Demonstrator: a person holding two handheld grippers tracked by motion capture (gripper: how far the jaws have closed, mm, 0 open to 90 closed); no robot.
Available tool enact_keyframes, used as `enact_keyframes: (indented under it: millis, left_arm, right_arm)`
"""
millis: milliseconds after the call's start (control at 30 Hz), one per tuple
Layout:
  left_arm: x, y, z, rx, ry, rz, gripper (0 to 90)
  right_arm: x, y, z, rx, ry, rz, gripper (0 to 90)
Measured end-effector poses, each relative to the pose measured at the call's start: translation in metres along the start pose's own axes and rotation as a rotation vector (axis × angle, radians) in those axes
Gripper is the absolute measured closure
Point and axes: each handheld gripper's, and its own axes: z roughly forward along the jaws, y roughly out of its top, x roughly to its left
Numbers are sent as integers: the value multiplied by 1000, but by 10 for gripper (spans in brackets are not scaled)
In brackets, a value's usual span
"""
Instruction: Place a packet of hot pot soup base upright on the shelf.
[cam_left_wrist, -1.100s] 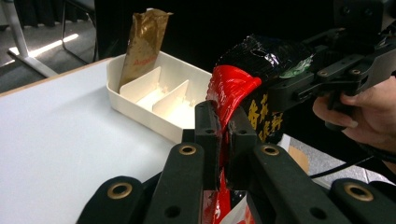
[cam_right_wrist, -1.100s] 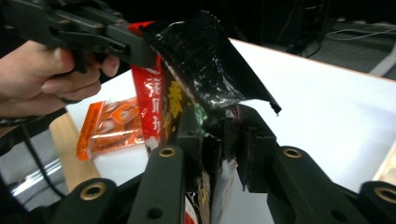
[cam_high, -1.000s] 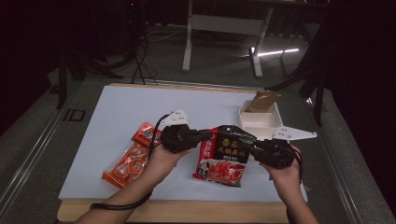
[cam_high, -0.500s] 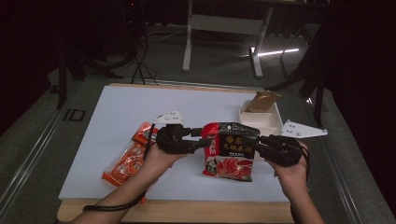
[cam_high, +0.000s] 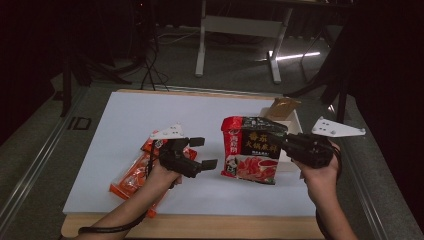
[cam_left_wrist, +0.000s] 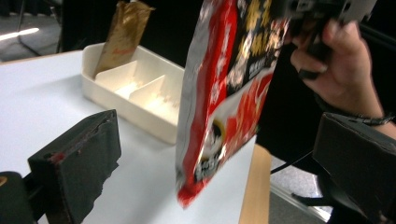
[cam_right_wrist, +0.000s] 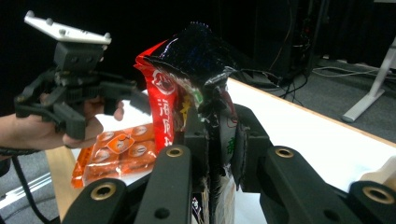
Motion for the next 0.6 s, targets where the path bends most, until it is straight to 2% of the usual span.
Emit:
enact_keyframes:
  millis: [167, 467, 600]
  left_arm:
    - [-4, -16, -8, 30, 30, 51, 14]
    - [-5, -36, -18, 52, 39, 63, 14]
    - [-4, -46, -25, 70, 58, 60, 14]
  right_arm:
    - [-9, 8, -3, -23, -15, 12, 781]
    - [-23, 24, -3, -42, -58, 17, 782]
    - [-32, 30, -3, -49, -77, 30, 783]
